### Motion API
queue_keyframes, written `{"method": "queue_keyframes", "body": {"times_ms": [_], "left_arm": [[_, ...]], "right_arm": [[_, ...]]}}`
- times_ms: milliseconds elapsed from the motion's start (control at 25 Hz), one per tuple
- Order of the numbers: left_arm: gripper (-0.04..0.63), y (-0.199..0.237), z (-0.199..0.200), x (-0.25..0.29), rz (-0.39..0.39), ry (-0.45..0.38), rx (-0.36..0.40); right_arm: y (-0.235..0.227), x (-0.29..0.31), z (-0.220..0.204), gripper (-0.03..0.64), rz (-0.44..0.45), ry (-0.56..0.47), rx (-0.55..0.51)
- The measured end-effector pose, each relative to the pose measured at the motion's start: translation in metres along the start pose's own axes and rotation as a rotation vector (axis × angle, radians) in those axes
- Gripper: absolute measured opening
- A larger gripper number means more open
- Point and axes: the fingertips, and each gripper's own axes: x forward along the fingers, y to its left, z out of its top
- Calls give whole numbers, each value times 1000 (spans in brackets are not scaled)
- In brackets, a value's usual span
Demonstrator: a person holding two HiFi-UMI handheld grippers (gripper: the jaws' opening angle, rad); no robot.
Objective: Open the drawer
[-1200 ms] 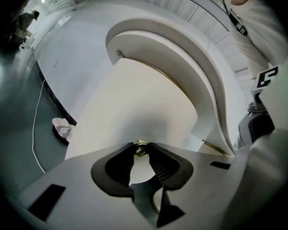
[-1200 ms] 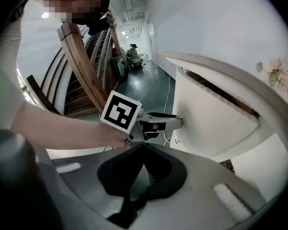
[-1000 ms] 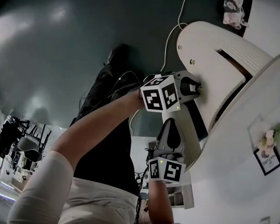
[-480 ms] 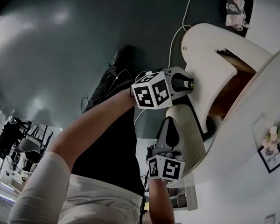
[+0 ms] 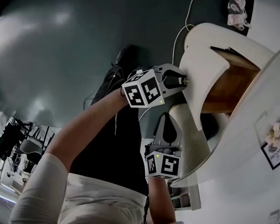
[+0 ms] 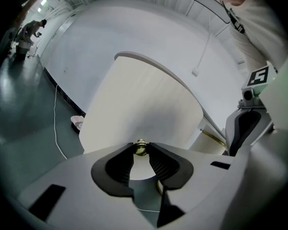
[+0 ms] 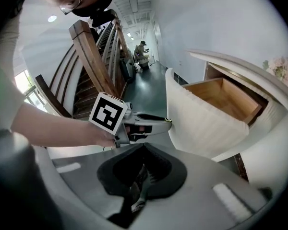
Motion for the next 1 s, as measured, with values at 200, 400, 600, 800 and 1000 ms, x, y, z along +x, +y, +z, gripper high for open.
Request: {"method": "queue_keyframes", "body": {"times_ms": [200, 400, 600, 800, 1000], "left_arm": [[106, -1, -8, -16, 13, 14, 8], [106, 0, -16, -32, 44, 22, -7], [106, 0, -22, -45, 72, 32, -6], [106, 1, -26, -52, 86, 54, 10], [106, 1, -31, -60, 109, 75, 7]], "right_arm": [[16, 2, -2, 11, 27, 7, -12], [29, 3, -11, 11, 57, 19, -5], [41, 0, -17, 11, 83, 31, -22], [46, -6, -16, 12, 112, 33, -43], [44, -15, -15, 11, 134, 23, -51]]}}
